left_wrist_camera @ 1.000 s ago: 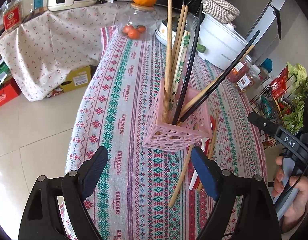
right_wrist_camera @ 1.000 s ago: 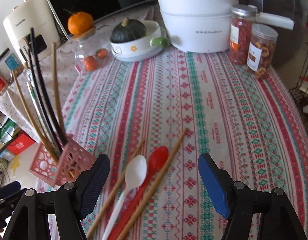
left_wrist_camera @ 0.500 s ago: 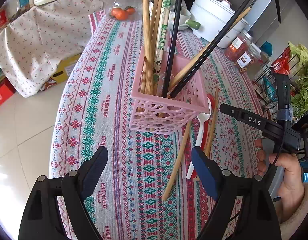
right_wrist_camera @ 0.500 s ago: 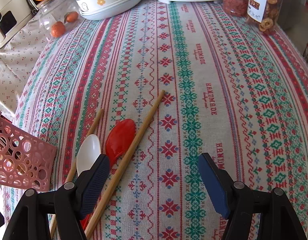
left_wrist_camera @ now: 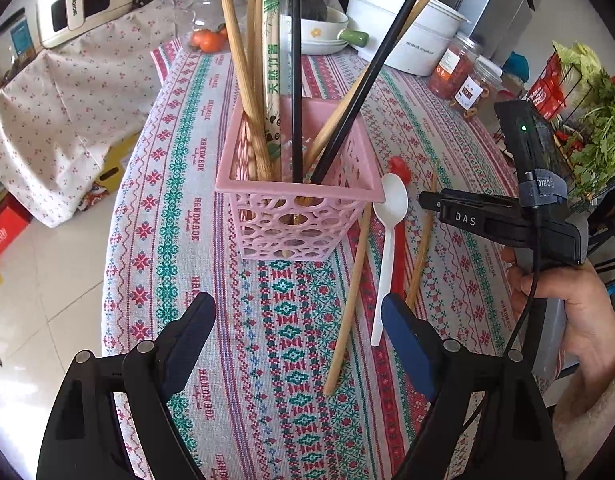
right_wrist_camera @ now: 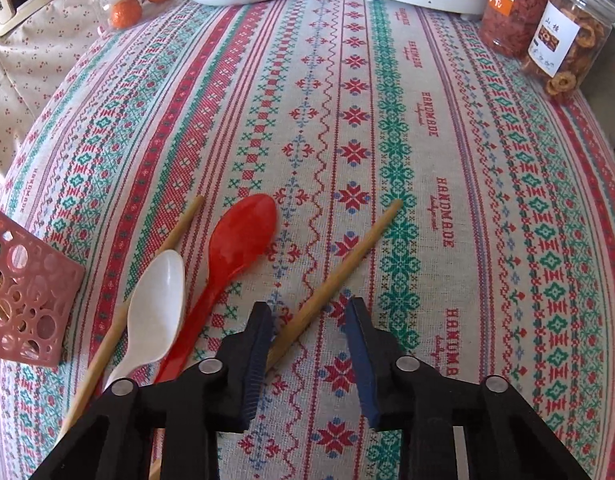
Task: Organize utensils
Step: 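Grasp a wooden chopstick with the right tool while the left grasps the white spoon, then lift the white spoon and wooden chopstick and carry them over the basket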
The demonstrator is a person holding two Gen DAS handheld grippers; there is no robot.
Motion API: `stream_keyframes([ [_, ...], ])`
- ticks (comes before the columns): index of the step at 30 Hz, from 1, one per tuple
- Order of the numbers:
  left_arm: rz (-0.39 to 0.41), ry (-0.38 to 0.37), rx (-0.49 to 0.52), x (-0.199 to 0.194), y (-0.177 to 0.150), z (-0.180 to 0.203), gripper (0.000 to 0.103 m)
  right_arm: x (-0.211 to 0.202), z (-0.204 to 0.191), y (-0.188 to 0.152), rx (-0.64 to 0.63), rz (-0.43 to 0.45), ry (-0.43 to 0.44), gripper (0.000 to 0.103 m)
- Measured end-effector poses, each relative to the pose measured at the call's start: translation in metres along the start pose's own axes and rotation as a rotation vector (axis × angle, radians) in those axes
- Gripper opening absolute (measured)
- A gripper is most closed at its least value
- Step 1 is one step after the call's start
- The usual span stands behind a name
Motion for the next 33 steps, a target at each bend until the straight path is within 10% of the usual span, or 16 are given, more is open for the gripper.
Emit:
stream_keyframes([
  [7,-0.015,-0.015,0.155,0.008,-0.006,0.041,0.086,-0.004,0.039,-0.02,0.066,-0.078,0.087,0.006],
  [13,-0.03,-0.057,0.228,0.042,-0.001,0.07,0.043,-0.023,0.084,-0.039,0.12,-0.059,0.114,0.006],
  [24,-0.033,0.035,0.21,0.104,0.012,0.069,0.012,-0.049,0.116,-0.067,0.137,-0.031,0.183,0.006],
  [33,-0.158,-0.045,0.249,0.097,-0.023,0.098,0.011,-0.043,0.108,-0.075,0.068,-0.092,0.214,0.006],
])
Point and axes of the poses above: each gripper's, at about its wrist camera, not at the fingertips, and x roughly the way its jaws point, z to its right, y to its top, the point moved 4 cm from there along x, roughly the way its jaws point, and after that the axes turned 15 degrees about -y, right-handed, at the moved point
